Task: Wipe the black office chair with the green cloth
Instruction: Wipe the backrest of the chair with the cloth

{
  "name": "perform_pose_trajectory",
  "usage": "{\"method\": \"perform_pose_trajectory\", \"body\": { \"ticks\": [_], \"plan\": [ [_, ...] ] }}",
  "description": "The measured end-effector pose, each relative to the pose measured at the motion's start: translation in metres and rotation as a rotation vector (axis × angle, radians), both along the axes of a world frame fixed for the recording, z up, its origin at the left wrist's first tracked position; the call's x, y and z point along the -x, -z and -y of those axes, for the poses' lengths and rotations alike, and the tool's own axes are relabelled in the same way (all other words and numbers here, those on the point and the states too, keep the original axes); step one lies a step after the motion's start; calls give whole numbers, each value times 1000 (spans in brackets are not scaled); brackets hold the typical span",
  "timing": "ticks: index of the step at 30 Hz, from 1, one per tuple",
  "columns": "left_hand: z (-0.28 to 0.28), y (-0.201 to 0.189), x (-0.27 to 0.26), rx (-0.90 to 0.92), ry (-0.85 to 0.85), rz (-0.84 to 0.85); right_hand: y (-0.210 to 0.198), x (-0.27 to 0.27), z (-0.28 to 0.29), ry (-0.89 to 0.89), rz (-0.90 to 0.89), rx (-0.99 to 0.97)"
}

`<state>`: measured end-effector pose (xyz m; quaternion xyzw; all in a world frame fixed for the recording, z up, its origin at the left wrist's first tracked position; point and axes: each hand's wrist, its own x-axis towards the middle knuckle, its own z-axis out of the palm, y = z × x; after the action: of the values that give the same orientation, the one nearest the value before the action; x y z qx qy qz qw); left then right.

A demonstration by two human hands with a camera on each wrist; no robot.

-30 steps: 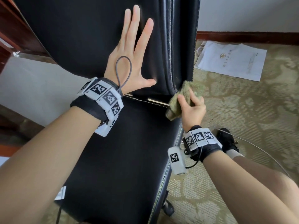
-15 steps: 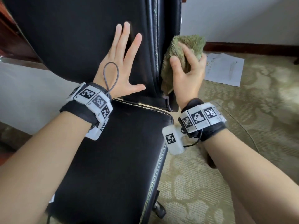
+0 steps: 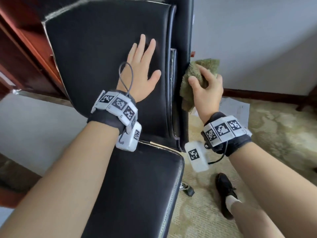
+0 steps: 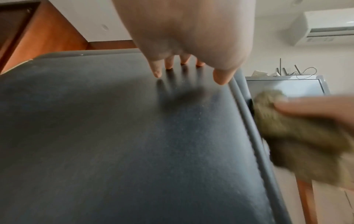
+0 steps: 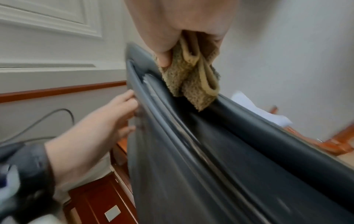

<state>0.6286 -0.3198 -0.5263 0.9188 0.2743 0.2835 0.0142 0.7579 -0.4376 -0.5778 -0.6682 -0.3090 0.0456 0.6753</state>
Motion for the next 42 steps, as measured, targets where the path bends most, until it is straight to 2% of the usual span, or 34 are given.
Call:
{"method": "perform_pose_trajectory", "body": {
  "ticks": [3, 5, 7, 15, 20, 26, 31, 36, 39, 42],
  "plan": [
    [1, 2, -1, 42, 4, 4, -55, -5, -13, 15, 141, -144],
    [0, -1, 1, 33, -3, -30, -86, -10, -25, 6, 222, -172],
    [0, -4, 3, 20, -19, -71, -100, -14, -34, -2, 242, -162],
    [7, -5, 1, 65, -43, -80, -54, -8, -23, -15, 148, -108],
    [9, -4, -1, 95, -52, -65, -61, -3, -27, 29, 101, -128],
    [-8, -14, 9, 131, 15, -25, -65, 5, -44, 72, 21, -181],
    [-40, -10, 18, -42, 45, 9, -66, 8, -72, 132, -61, -293],
    [-84, -36, 29, -191, 21, -16, -69, 7, -87, 132, -35, -273],
    [-103, -56, 30, -327, 76, -129, -83, 18, -93, 220, 66, -264],
    [-121, -67, 31, -433, 125, -283, -100, 27, -103, 225, 134, -232]
  ]
}}
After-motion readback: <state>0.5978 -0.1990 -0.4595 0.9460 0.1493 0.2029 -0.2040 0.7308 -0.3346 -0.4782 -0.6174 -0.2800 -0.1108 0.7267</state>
